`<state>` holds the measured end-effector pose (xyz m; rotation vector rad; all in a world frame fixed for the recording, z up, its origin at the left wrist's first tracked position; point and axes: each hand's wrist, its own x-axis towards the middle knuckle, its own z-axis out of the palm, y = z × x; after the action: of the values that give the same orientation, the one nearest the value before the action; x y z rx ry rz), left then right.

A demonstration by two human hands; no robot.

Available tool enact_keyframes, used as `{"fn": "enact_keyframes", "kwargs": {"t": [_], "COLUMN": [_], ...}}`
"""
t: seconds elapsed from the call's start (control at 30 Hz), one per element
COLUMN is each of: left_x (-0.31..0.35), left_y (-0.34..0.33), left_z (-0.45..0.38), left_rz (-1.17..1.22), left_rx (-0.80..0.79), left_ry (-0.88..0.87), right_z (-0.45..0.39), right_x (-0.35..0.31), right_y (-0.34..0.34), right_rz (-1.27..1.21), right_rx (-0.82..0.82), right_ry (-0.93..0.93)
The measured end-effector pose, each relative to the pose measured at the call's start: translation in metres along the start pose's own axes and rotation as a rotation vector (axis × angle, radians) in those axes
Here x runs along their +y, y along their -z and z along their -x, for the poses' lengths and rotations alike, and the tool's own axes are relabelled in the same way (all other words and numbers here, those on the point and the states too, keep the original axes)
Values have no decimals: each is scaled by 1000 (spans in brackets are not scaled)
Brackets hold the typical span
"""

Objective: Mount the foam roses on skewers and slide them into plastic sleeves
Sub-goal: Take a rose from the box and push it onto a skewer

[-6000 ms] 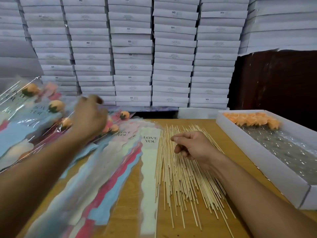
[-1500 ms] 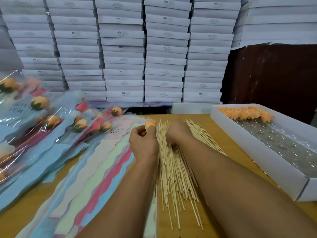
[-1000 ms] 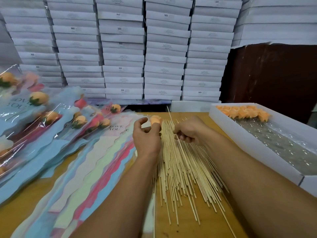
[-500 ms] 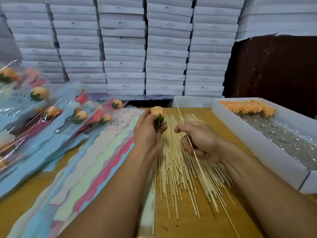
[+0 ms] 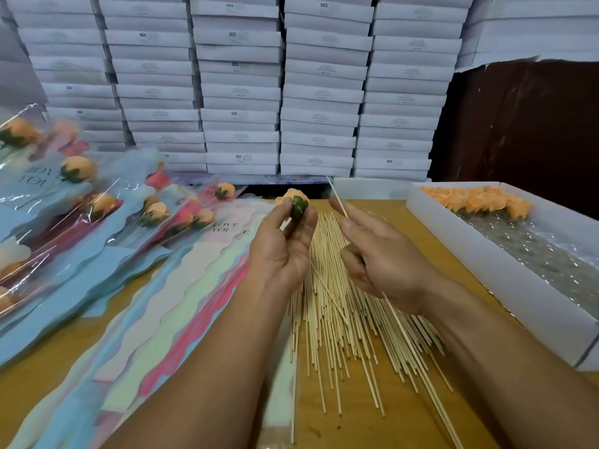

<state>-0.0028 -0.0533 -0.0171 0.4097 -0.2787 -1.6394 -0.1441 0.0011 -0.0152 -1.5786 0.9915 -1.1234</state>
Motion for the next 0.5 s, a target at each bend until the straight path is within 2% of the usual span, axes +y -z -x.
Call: {"fn": "enact_keyframes", "kwargs": {"t": [0.13, 0.3, 0.5], "left_x": [1, 1, 2], "left_y": [0, 1, 1], "left_z": [0, 0, -1], "left_rz": [1, -66, -30], "left_rx": [-2, 16, -19], "left_ry": [-3, -20, -28], "right_z": [0, 3, 5], "right_x": [2, 1, -2], "right_y": [-2, -2, -8], "right_rz": [119, 210, 285], "right_rx": [-16, -111, -147], "right_ry": [33, -12, 6]}}
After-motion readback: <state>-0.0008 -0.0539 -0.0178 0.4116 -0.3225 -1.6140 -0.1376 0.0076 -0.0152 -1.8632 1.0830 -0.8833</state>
